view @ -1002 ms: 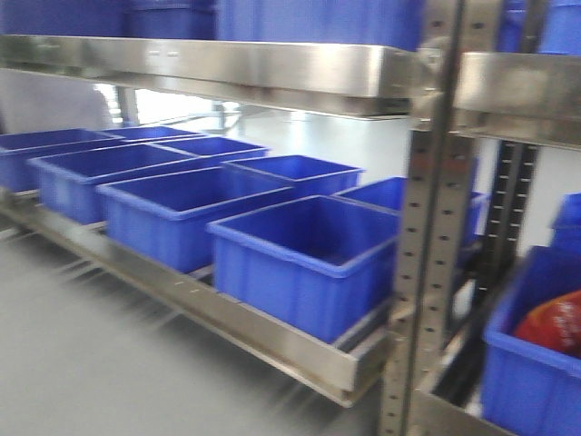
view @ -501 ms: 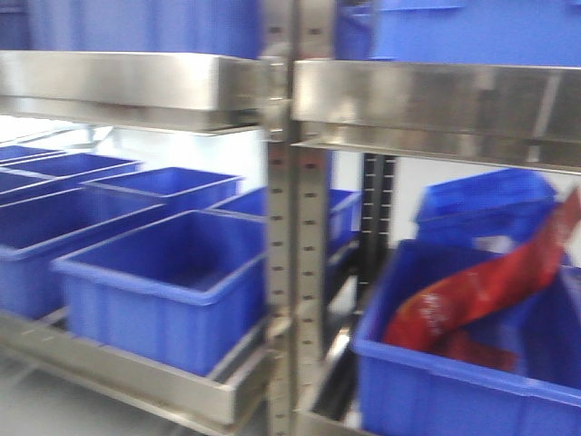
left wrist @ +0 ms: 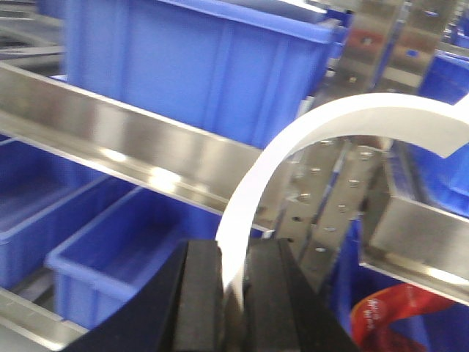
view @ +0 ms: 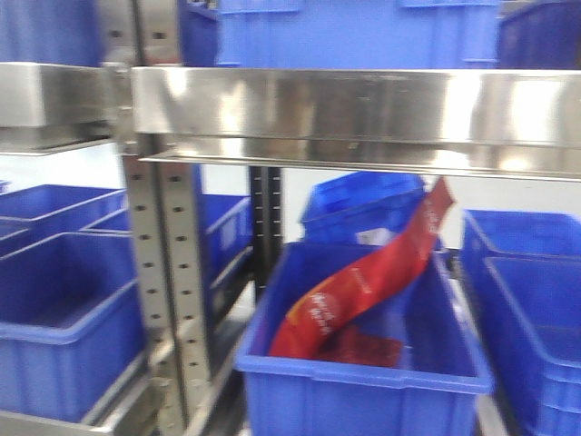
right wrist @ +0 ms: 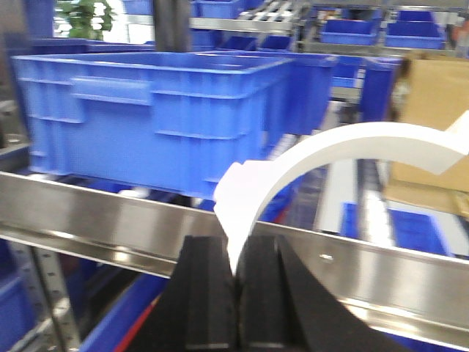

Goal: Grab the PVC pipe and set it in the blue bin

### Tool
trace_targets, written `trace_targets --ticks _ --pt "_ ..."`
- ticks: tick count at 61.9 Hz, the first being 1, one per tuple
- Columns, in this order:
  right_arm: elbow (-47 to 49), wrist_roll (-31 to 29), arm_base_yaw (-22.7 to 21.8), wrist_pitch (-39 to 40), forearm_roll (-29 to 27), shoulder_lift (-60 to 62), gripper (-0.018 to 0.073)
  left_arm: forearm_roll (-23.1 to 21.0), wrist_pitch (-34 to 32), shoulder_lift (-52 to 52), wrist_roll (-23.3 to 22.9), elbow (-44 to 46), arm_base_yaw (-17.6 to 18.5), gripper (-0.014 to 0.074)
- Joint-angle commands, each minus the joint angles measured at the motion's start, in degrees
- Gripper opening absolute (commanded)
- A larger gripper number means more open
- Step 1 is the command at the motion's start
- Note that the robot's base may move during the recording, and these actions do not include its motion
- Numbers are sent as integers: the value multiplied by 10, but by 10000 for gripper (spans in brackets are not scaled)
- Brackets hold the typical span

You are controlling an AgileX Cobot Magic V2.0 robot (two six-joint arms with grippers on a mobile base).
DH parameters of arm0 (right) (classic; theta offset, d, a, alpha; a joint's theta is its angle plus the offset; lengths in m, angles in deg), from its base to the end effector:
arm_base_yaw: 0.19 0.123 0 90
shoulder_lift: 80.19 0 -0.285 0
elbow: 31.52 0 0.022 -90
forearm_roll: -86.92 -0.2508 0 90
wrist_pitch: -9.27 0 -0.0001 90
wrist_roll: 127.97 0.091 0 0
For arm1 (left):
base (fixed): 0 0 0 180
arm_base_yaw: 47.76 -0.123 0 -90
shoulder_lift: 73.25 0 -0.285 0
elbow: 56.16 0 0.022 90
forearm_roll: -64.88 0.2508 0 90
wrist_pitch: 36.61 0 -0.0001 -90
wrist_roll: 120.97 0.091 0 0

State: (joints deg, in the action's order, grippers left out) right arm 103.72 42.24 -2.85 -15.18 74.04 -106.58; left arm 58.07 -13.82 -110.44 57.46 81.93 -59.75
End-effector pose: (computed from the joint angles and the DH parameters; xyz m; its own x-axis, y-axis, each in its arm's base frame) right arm 0.0655 0.0054 0.3434 -0.0895 0.0384 -0.9952 -0.0425 0.9982 0.0423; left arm 0.1027 0.0175 0.3457 -0.1749 -0.1767 -0.9686 -0.1892 0.9715 -0.1430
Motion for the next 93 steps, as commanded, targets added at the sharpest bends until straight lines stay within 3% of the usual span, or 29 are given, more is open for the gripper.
trace_targets --ticks 1,93 --pt "-1 -1 -2 13 5 1 -162 -6 -13 4 -3 1 -1 -111" --pt "-1 -1 -2 13 5 1 -162 -6 -13 4 -3 1 -1 -111"
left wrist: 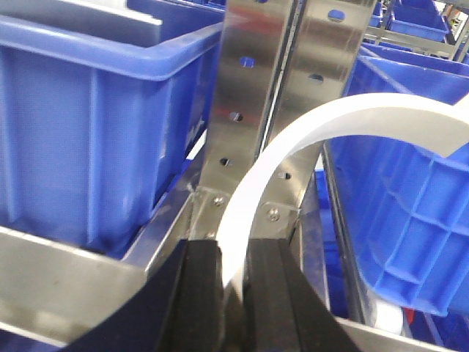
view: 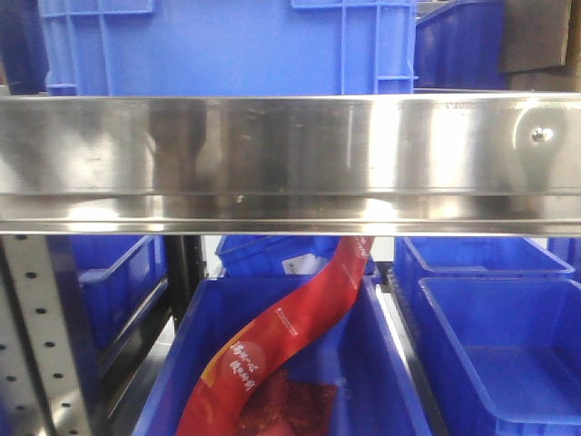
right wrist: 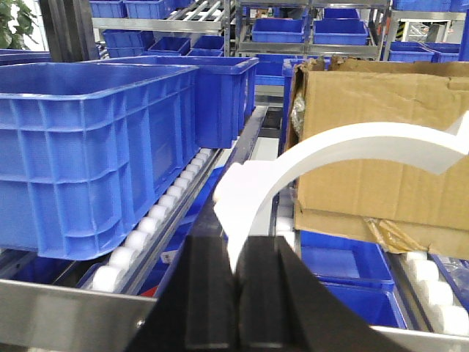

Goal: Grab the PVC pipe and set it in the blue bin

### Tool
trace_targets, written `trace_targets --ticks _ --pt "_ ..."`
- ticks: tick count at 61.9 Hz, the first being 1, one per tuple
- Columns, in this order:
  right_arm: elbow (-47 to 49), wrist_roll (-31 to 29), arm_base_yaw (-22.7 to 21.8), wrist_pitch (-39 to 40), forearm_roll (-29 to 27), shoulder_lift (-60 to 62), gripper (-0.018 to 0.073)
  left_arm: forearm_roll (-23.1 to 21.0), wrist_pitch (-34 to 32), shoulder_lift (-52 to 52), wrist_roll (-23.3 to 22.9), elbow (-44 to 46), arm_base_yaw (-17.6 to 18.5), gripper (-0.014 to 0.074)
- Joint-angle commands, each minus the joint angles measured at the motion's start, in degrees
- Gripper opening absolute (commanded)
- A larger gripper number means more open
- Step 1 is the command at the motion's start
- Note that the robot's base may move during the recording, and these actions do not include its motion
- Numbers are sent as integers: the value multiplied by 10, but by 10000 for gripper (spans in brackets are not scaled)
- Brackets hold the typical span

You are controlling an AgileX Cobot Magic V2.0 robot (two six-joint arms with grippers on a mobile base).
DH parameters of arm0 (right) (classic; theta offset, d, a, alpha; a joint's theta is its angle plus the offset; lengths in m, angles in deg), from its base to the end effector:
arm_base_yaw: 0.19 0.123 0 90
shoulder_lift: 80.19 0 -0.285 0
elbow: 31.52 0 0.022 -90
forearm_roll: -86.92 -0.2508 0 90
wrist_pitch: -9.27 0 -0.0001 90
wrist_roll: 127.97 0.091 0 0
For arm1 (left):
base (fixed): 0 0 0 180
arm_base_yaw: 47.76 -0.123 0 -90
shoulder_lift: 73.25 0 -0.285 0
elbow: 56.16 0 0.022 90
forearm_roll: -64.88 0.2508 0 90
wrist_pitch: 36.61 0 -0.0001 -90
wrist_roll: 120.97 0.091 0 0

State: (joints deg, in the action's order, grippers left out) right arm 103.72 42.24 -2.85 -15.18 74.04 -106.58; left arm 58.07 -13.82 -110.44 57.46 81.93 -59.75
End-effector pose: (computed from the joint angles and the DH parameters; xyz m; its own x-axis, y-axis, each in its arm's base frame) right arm 0.0655 0.0054 0.3434 -0.0895 0.0384 -0.9952 -0.0425 0.9982 0.0423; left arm 0.1027 0.0175 0.3457 -0.1749 -0.1767 -0.9686 -0.1892 0.9715 -0.1430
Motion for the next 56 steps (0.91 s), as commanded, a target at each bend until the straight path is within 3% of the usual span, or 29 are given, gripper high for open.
trace_targets --ticks 1,56 --pt "-1 -1 -2 13 5 1 -162 -6 -13 4 -3 1 -1 -111" --pt "-1 -1 -2 13 5 1 -162 -6 -13 4 -3 1 -1 -111"
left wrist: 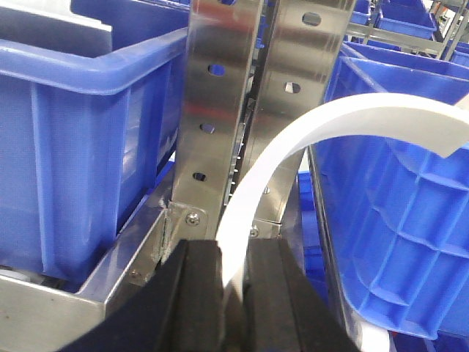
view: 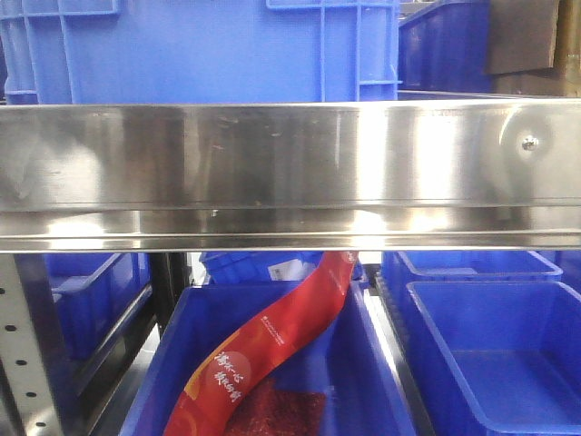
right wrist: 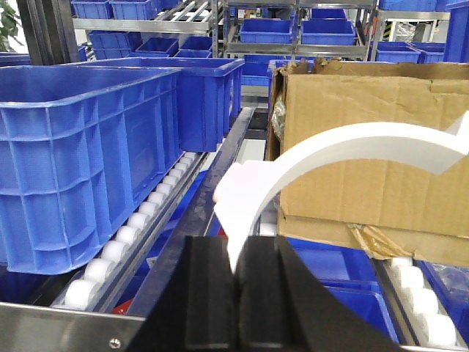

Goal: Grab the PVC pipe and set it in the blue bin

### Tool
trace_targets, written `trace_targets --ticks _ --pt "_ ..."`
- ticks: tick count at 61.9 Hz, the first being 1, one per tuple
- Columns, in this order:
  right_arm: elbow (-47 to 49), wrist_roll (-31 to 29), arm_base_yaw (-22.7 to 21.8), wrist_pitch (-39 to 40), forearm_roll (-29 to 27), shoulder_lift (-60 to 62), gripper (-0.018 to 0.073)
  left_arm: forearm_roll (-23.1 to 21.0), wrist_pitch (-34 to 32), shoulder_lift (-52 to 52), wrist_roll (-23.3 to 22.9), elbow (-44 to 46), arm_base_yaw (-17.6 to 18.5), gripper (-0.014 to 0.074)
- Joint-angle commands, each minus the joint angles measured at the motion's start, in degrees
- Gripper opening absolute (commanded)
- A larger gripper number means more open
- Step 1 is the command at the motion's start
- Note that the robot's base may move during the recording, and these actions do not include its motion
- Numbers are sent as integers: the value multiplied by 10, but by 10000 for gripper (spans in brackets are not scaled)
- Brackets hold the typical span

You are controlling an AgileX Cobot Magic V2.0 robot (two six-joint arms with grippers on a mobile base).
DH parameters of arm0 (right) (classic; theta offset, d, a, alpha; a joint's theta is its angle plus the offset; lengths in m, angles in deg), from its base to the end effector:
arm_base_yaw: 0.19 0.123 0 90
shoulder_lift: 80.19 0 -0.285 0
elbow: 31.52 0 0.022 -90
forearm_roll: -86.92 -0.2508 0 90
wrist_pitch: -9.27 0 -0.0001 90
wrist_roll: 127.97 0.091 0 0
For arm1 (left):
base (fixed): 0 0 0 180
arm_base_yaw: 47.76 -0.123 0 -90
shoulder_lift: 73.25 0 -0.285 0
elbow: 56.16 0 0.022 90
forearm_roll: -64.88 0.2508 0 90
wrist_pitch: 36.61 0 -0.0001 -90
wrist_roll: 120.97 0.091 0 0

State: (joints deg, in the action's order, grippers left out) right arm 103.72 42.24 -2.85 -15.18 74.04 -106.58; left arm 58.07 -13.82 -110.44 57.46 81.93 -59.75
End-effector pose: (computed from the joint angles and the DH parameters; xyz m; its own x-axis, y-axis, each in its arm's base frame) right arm 0.0655 0.0054 0.3434 -0.0895 0.0384 -0.9952 -0.0425 0.9982 0.0423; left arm 0.1027 0.0175 0.3457 -0.1749 -0.1767 -0.9686 -0.1892 0.9715 -0.1430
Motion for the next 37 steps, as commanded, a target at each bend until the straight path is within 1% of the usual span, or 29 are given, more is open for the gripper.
trace_targets --ticks 1,37 --pt "-1 -1 -2 13 5 1 -162 -6 -13 4 -3 1 -1 -111" --pt "-1 -1 -2 13 5 1 -162 -6 -13 4 -3 1 -1 -111"
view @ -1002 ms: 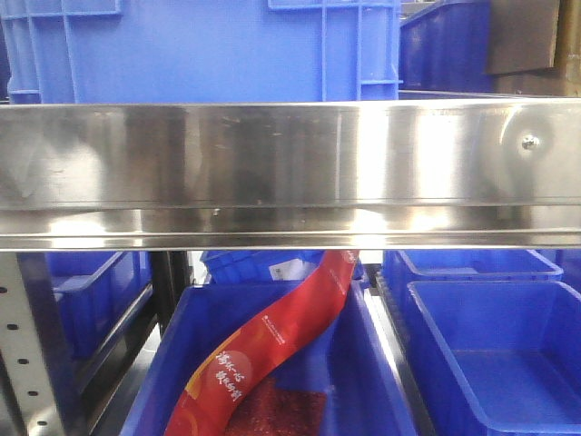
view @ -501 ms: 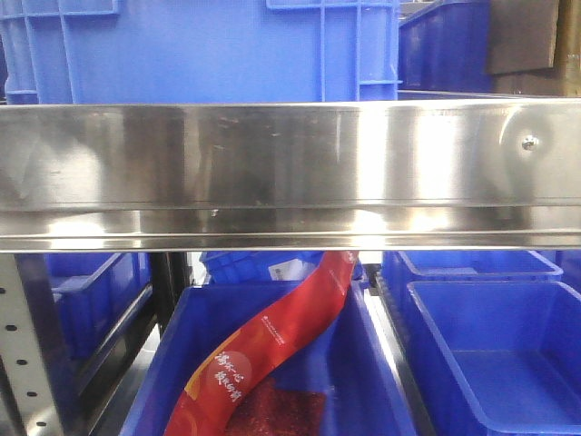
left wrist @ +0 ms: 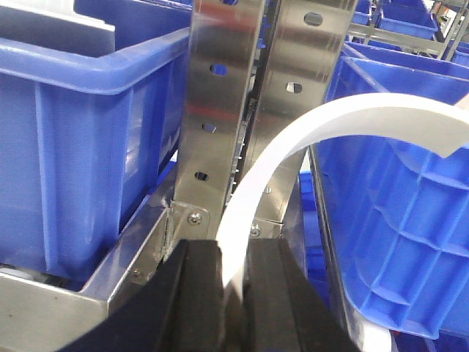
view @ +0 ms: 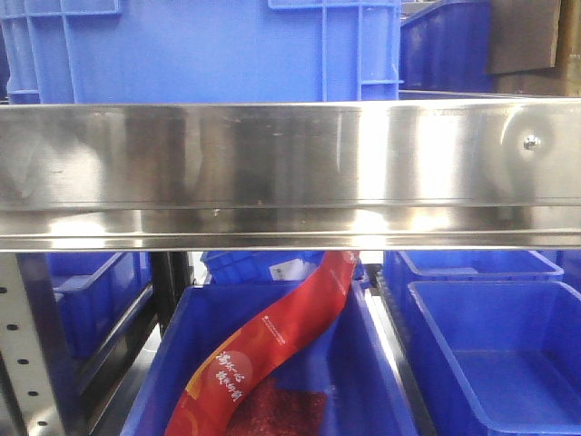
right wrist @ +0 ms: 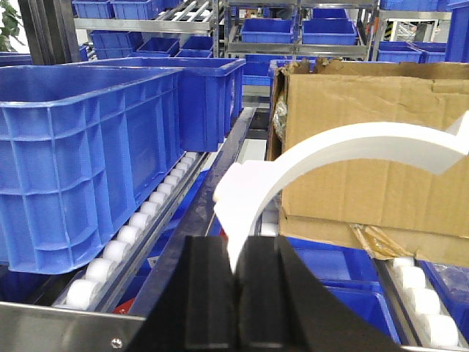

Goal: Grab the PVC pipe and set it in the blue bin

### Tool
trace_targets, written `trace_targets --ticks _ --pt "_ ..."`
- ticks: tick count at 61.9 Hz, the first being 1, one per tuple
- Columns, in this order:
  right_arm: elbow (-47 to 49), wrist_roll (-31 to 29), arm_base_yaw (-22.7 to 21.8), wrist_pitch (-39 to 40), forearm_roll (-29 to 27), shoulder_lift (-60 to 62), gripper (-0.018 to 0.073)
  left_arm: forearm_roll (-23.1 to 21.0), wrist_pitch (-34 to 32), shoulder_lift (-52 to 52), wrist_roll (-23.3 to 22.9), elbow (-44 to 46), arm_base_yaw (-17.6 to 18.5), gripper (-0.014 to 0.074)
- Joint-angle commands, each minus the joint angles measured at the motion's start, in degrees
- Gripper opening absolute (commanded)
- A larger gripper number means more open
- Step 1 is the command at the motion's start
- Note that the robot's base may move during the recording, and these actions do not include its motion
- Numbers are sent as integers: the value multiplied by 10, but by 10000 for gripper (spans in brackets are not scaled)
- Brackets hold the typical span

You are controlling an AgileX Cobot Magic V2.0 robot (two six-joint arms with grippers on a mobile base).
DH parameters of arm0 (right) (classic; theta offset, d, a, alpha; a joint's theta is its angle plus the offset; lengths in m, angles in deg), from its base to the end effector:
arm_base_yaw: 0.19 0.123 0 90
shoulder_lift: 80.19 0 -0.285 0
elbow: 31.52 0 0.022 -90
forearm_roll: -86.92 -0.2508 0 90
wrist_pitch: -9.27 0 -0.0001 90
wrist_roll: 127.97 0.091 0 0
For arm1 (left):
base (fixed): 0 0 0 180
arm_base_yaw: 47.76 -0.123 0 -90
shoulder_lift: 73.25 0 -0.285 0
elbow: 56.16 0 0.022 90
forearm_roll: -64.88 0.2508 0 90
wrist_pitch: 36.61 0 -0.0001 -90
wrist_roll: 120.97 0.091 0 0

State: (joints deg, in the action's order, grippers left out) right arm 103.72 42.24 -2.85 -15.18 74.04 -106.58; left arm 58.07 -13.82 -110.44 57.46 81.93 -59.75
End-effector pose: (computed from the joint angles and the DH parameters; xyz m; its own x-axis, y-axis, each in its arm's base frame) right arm 0.0655 0.0054 0.3434 -0.0895 0.0384 -0.9952 -0.0425 0.9982 0.0423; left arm 0.1027 0.0175 0.3457 -0.1749 -0.1767 -0.9686 -0.1892 0.9715 -0.1430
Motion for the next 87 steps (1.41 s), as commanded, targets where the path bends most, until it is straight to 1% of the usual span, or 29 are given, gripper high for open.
trace_targets --ticks 1,60,87 --pt "-1 -1 -2 13 5 1 -162 -6 -13 4 -3 1 -1 -111" --pt "-1 -1 -2 13 5 1 -162 -6 -13 4 -3 1 -1 -111" --pt "-1 -1 -2 26 5 1 -162 -6 -26 4 -3 1 -1 -111"
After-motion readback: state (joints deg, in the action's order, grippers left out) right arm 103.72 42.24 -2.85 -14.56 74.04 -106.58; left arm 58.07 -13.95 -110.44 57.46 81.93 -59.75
